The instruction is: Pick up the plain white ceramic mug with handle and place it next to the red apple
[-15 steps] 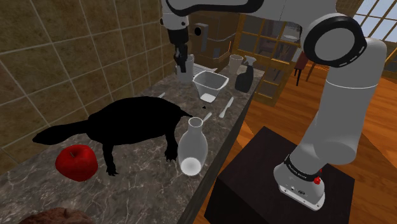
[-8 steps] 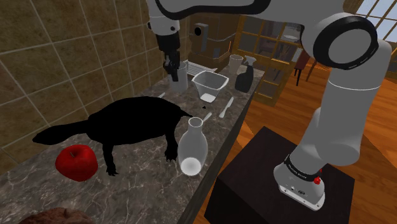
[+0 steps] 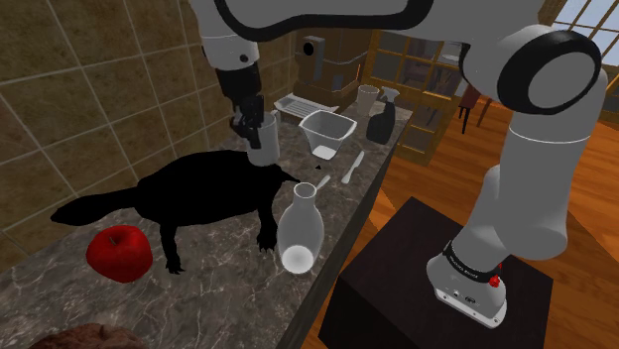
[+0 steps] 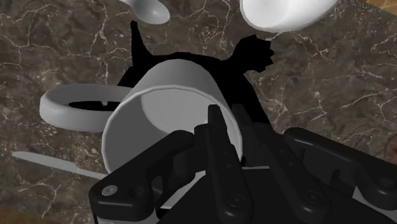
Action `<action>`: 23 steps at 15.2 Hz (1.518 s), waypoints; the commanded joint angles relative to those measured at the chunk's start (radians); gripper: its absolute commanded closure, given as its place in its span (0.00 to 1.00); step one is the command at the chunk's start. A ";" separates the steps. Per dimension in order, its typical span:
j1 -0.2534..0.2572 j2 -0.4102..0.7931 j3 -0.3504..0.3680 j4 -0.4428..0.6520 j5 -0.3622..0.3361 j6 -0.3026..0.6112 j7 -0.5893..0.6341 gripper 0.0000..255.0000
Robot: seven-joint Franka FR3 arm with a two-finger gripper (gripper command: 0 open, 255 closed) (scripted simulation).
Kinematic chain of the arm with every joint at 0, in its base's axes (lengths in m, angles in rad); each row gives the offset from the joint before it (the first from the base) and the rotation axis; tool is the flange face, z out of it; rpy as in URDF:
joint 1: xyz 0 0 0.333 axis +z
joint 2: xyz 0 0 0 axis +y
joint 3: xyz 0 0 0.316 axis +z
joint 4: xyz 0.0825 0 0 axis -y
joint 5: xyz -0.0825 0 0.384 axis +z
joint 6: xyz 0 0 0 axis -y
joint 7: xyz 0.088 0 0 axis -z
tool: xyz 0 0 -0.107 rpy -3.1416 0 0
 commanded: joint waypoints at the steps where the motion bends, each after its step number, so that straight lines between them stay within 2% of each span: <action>1: 0.034 0.028 0.015 0.036 -0.003 -0.010 0.049 1.00; 6: 0.122 0.102 0.048 0.142 -0.015 -0.047 0.158 1.00; 10: 0.205 0.191 0.067 0.275 -0.034 -0.094 0.242 1.00; 13: 0.280 0.285 0.075 0.425 -0.055 -0.150 0.300 1.00; 15: 0.344 0.379 0.074 0.584 -0.074 -0.214 0.333 1.00; 18: 0.321 0.332 0.078 0.459 -0.062 -0.137 0.336 1.00; 23: 0.296 0.289 0.081 0.317 -0.052 -0.039 0.338 1.00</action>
